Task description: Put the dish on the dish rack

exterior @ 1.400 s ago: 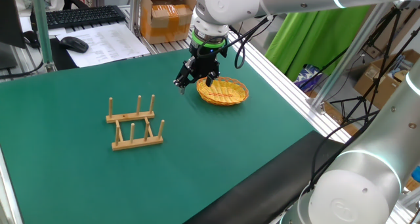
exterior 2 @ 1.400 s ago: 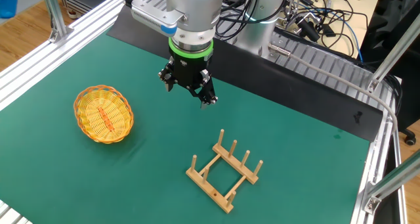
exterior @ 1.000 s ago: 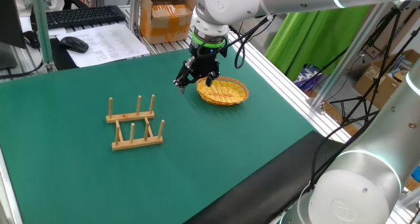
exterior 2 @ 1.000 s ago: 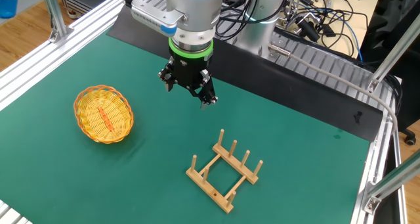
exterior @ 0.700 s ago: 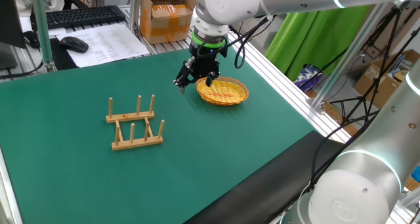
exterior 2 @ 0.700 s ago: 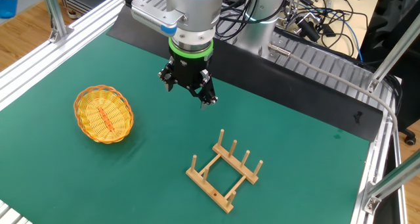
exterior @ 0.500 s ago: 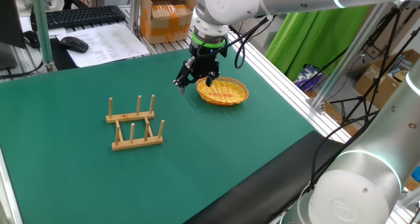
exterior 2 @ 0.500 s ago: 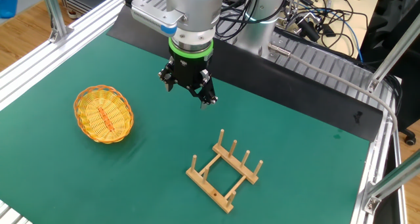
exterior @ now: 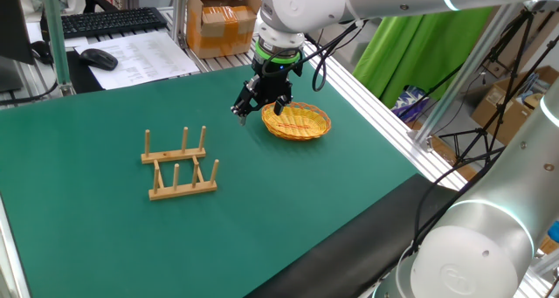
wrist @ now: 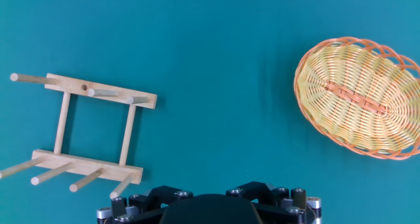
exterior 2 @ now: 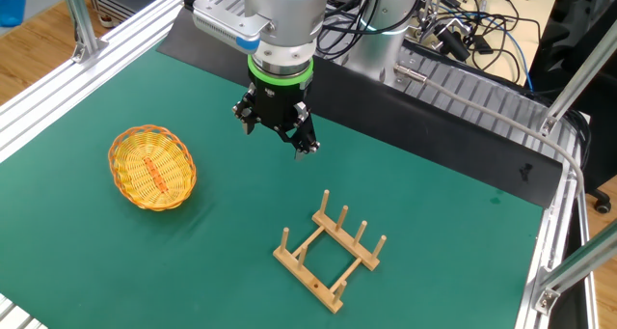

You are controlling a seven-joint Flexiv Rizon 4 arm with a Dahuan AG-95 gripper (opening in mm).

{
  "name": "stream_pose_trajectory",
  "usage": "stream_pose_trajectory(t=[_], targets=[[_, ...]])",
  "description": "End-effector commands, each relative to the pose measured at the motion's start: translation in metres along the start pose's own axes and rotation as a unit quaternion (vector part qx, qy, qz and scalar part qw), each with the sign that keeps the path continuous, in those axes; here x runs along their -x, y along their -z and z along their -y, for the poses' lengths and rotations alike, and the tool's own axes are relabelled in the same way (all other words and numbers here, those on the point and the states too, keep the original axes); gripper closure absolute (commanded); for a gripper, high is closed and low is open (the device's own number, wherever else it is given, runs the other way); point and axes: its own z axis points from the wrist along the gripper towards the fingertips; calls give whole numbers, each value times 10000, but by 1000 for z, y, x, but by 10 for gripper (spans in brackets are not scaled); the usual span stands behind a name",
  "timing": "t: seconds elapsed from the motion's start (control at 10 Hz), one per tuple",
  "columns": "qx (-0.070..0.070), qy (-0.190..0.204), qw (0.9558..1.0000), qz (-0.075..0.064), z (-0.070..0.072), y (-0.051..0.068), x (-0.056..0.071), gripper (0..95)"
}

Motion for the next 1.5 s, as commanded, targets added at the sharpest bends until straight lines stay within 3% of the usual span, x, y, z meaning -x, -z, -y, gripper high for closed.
stream_pose_trajectory(t=[0.1, 0.5, 0.7, 0.9, 1.5], targets=[[225, -2959, 9548, 168, 0, 0, 0, 950], [246, -2840, 9584, 164, -8, -14, -16, 950], [211, -2795, 9598, 164, -7, -14, -15, 950], [111, -2627, 9646, 198, 0, -12, -13, 950], [101, -2403, 9704, 203, 9, -1, -3, 950]])
